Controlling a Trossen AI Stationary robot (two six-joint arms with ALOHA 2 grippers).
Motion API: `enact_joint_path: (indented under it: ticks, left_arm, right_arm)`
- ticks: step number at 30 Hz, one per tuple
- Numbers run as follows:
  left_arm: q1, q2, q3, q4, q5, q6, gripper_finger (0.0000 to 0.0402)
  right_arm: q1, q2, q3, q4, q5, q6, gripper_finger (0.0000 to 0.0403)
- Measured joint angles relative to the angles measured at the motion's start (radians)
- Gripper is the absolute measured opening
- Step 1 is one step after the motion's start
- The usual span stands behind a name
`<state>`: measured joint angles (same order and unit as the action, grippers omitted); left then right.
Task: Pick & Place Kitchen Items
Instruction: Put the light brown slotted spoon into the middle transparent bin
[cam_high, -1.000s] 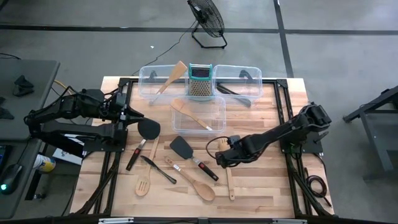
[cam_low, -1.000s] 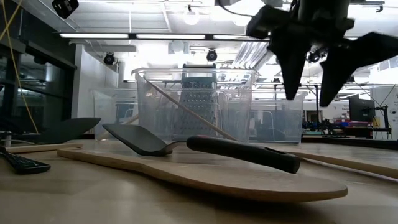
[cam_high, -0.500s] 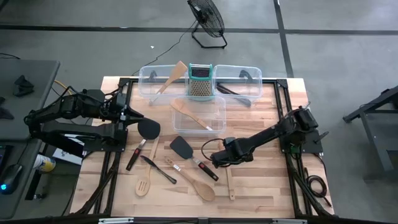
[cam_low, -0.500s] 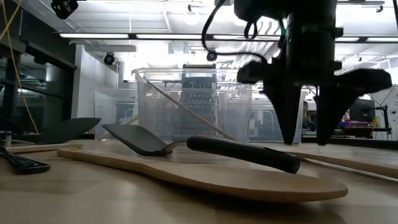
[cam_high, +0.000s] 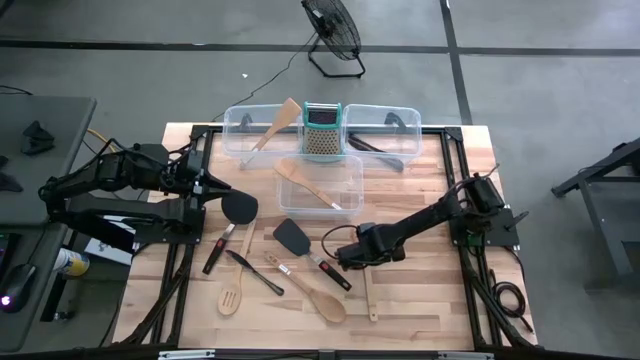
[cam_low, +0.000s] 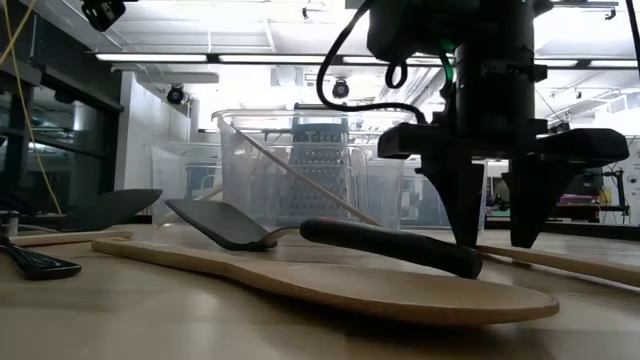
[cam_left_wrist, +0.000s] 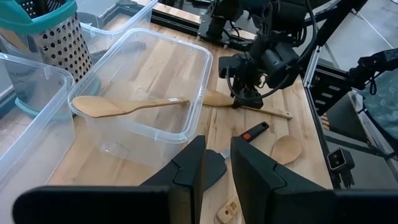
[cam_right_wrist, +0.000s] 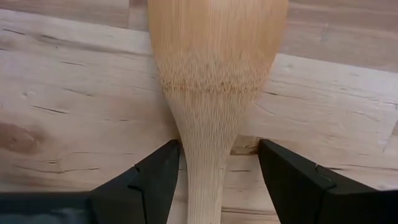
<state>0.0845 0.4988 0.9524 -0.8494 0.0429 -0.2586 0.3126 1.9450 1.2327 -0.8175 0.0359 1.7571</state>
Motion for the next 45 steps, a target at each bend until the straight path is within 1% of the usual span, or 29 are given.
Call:
enact_joint_path:
  ticks: [4,6,16,22,30,33,36,45]
  left_arm:
    - [0.000,0.000,0.000,0.000,0.000,0.008,0.0074]
    - [0.000,0.000,0.000,0.000,0.000,0.019,0.0074]
    - [0.000,0.000,0.000,0.000,0.000,0.038,0.0074]
    - [0.000,0.000,0.000,-0.009,0.001,0.044,0.0074]
    - [0.000,0.000,0.000,-0.021,0.000,0.044,0.0074]
    - [0.000,0.000,0.000,-0.020,0.000,0.044,0.0074]
    - [0.000,0.000,0.000,-0.018,0.000,0.044,0.0074]
    - [0.000,0.000,0.000,-0.017,0.000,0.044,0.0074]
  right_arm:
    - [0.001,0.022,0.003,-0.007,-0.029,-0.002,0.0214]
    - [0.005,0.043,0.003,-0.003,-0.048,-0.007,0.0207]
    - [0.013,0.057,0.005,-0.001,-0.091,-0.031,0.0123]
    - [0.014,0.057,0.004,-0.008,-0.099,-0.034,0.0092]
    - [0.015,0.039,0.002,-0.012,-0.109,-0.034,0.0084]
    - [0.017,0.006,0.000,-0.021,-0.109,-0.035,0.0082]
    - [0.021,-0.028,-0.008,-0.061,-0.140,-0.052,0.0079]
    - [0.030,-0.139,-0.003,-0.082,-0.114,-0.097,0.0079]
